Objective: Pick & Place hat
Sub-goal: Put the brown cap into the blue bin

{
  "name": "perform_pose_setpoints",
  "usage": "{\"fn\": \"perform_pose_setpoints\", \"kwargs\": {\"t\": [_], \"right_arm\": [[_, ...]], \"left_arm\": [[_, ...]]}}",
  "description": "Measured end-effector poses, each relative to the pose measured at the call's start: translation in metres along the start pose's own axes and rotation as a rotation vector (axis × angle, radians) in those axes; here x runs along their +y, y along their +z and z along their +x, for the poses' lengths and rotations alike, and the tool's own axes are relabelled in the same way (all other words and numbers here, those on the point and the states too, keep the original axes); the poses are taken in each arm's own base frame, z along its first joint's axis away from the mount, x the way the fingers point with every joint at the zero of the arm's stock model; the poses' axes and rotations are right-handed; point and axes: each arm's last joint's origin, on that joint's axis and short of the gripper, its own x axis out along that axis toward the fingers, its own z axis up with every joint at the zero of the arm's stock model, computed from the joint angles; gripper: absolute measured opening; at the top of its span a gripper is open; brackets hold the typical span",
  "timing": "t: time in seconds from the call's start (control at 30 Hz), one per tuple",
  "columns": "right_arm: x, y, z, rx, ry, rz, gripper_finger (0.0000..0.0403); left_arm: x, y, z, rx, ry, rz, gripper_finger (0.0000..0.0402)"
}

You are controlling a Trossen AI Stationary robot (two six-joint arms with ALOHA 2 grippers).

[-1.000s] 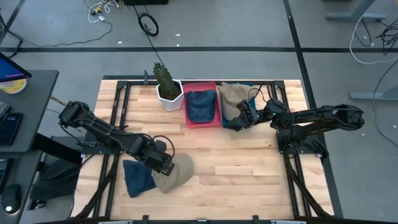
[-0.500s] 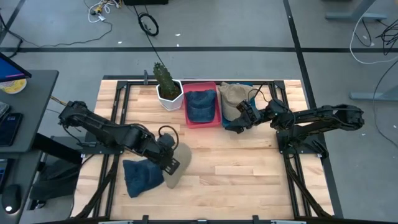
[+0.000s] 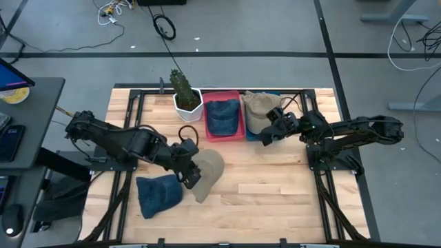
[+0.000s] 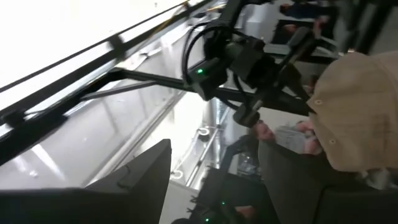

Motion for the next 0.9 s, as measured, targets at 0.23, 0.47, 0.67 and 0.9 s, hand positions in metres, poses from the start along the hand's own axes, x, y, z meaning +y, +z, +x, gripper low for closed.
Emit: {"fn": "perform_pose_setpoints", "kwargs": {"t": [0.23,0.47,0.67,0.9], "right_arm": [[0.004,-0.001,0.000,0.006,0.036,-0.026,0.0245],[0.002,-0.001,0.000,0.010,0.019,-0.090,0.0245],[-0.004,0.000,0.000,0.015,-0.040,-0.196,0.0245],[-0.012,0.001,0.000,0.017,-0.109,-0.233,0.0245]], "left_arm": [[-0.012,0.015,-0.025,-0.134,-0.031,0.091,0.0003],[-0.023,0.027,-0.048,-0.217,-0.096,0.183,0.0003],[-0.031,0.033,-0.063,-0.248,-0.170,0.284,0.0003],[-0.039,0.041,-0.078,-0.335,-0.227,0.425,0.0003]]}}
